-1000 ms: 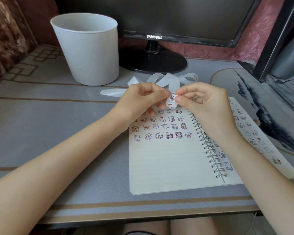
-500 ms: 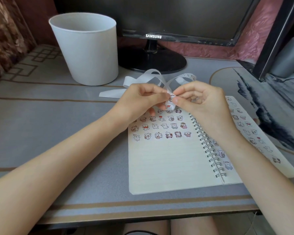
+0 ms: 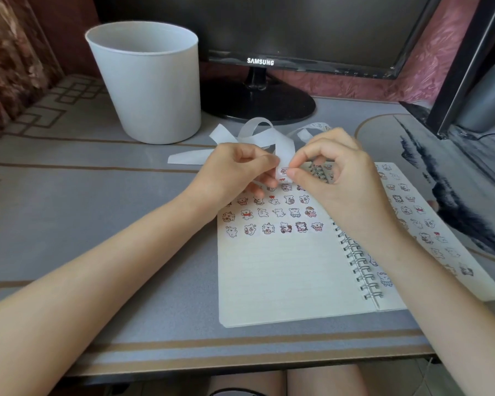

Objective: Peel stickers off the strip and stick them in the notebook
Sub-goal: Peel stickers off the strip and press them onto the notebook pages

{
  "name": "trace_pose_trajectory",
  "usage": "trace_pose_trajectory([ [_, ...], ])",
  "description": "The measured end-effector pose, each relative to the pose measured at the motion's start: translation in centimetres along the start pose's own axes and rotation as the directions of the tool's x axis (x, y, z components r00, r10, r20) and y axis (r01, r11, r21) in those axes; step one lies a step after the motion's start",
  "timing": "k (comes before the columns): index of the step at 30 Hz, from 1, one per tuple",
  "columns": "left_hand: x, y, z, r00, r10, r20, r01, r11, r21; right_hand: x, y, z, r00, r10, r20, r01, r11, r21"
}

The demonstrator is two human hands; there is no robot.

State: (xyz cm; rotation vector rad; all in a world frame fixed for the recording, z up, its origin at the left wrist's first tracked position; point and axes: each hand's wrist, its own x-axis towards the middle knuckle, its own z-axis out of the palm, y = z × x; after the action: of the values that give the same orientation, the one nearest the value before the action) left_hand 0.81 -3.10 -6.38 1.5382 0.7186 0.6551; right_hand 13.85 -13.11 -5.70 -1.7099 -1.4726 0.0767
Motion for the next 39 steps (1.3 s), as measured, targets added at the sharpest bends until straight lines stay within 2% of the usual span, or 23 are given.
trace_pose_trajectory([
  [2, 0.1, -0.1, -0.1, 1.000, -0.017, -0.021, 0.016, 1.000, -0.007, -0.1, -0.8, -0.2, 0.998, -0.063, -0.019, 0.062, 0.998, -0.028],
  [3, 0.2, -0.1, -0.2, 0.999, -0.028, -0.030, 0.028, 1.000, -0.006, -0.2, -1.3, -0.5, 0.999, -0.048, -0.008, 0.049, 0.999, 0.004],
  [6, 0.2, -0.2, -0.3, 0.998, -0.049, -0.044, 0.050, 0.998, 0.033, -0.5, -3.0, -1.0, 0.986, 0.082, 0.144, -0.112, 0.970, 0.216],
  [9, 0.1, -0.1, -0.3, 0.998, -0.035, -0.050, 0.039, 0.997, 0.073, -1.1, -4.4, -0.7, 0.922, 0.145, 0.358, -0.286, 0.880, 0.380],
  [13, 0.1, -0.1, -0.2, 0.998, -0.035, -0.045, 0.037, 0.998, 0.042, -2.3, -4.7, 1.0, 0.837, 0.182, 0.517, -0.404, 0.842, 0.358],
  [22, 0.3, -0.3, -0.2, 0.999, -0.031, -0.010, 0.030, 0.999, -0.018, -2.9, -4.2, 2.8, 0.805, 0.249, 0.538, -0.435, 0.865, 0.249],
  [39, 0.2, -0.2, -0.1, 1.000, -0.031, -0.001, 0.031, 0.999, -0.033, -3.1, -4.5, 3.2, 0.831, 0.225, 0.509, -0.363, 0.913, 0.189],
])
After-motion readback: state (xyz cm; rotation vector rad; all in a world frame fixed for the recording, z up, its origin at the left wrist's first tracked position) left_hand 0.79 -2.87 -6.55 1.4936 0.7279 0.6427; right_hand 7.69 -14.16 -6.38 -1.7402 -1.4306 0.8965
